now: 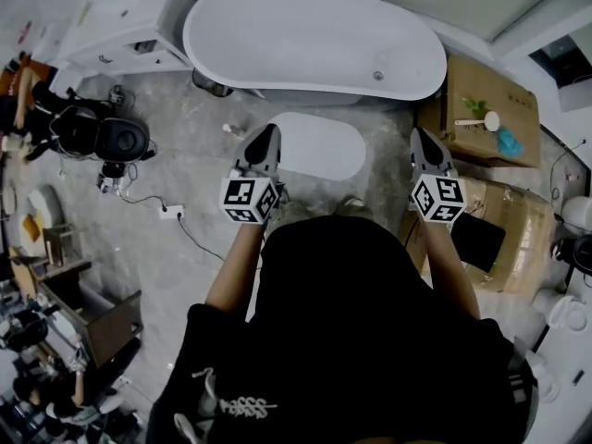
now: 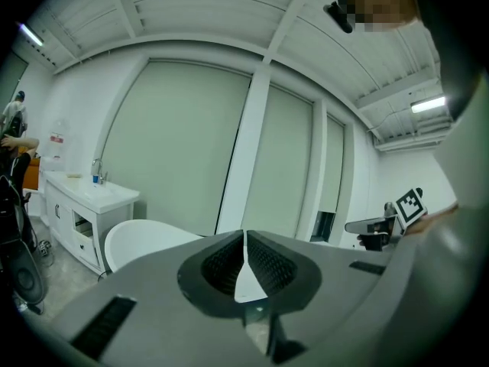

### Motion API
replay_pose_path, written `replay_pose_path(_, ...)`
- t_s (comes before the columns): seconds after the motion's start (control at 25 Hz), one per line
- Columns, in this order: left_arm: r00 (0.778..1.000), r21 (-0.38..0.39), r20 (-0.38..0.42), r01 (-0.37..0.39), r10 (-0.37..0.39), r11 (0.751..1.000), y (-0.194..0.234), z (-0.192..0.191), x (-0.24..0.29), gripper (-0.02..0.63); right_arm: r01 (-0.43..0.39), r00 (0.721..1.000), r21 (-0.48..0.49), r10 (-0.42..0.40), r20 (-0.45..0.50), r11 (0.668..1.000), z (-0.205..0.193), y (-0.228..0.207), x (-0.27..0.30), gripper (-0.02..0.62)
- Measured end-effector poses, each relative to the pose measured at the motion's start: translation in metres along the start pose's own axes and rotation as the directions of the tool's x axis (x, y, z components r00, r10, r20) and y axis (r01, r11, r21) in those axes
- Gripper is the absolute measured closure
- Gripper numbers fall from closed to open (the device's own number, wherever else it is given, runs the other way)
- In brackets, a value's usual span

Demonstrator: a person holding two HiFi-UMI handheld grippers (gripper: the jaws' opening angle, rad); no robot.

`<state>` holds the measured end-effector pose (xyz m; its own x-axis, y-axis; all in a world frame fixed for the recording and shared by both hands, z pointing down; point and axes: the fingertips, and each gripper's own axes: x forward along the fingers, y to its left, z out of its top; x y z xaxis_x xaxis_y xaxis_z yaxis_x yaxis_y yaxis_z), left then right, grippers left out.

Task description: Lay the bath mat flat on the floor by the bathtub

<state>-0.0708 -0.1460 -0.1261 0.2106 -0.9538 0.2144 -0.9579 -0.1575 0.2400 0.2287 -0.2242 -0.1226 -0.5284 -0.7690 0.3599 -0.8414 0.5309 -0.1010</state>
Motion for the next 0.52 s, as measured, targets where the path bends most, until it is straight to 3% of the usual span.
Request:
replay_pose_path(0.24,0.998,0.025,0.068,-0.022,0.02,0.999,-0.015,0.039,-0.025,0.575,-0.035,0.999,-0.012,0.036,0.035,0.999,0.02,0.013,-0.011,0.574)
replay_pose_path(0.36,0.998,0.025,0.059,-0.027,0.026,0.999,0.017,0.036,-0.012,0.575,-0.037,0.999,-0.004,0.037,0.022,0.999,0.015,0.029,0.022,0.574)
replay_pose_path(0.52,0.998,0.051,0.048,-0.053,0.05,0.997,0.076,0.013,0.042,0.575,-0.052,0.998,0.01,0.052,0.022,0.999,-0.008,0.03,0.108,0.574)
